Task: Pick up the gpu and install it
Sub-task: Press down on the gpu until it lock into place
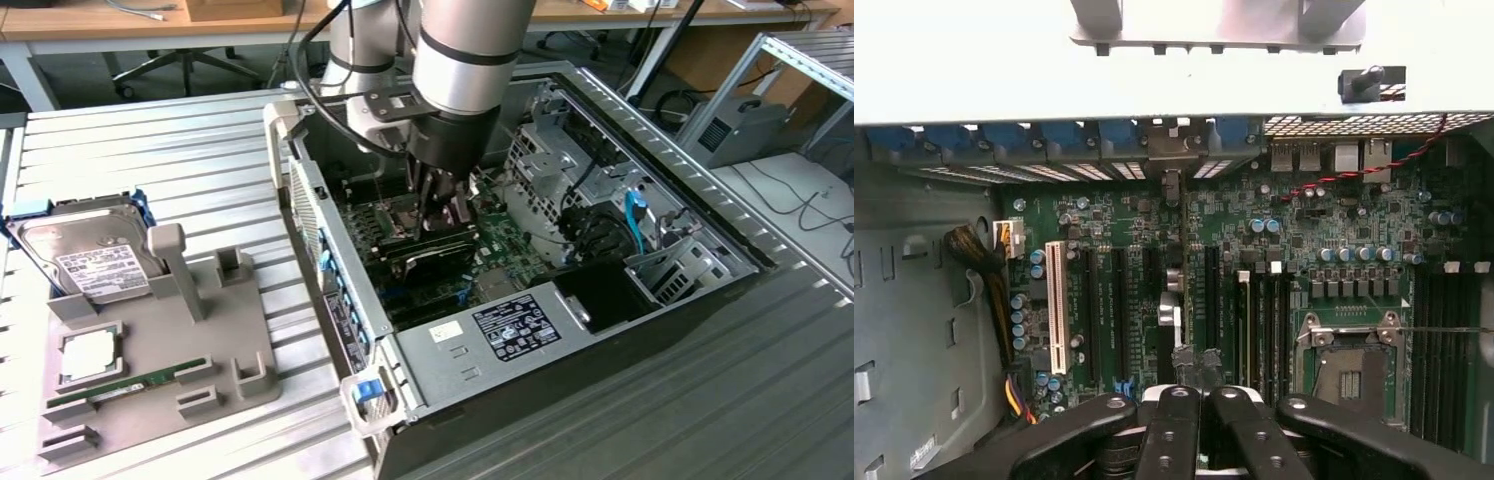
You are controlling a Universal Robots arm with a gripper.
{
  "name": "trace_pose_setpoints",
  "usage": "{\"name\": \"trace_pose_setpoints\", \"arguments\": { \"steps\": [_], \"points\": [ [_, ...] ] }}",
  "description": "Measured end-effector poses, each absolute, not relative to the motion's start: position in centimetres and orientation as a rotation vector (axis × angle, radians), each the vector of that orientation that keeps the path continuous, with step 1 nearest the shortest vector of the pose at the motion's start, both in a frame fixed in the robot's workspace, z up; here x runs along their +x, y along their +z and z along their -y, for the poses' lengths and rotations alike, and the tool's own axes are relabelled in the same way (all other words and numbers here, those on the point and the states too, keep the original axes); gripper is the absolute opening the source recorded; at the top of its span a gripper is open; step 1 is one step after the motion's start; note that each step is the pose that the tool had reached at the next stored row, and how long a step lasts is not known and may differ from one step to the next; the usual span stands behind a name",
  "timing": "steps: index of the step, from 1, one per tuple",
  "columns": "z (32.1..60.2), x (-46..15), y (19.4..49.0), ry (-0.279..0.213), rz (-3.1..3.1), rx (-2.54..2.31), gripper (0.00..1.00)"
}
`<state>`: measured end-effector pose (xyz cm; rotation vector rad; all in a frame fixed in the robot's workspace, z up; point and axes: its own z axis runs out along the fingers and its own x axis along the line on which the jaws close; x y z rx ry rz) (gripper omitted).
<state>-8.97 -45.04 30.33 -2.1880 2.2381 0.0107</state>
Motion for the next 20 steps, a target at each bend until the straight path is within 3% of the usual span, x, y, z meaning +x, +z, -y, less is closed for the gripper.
{"name": "trace_pose_setpoints", "arguments": {
  "steps": [20],
  "points": [
    [45.0, -9.6, 27.8, 0.011, -2.239, -2.187, 0.11]
  ]
}}
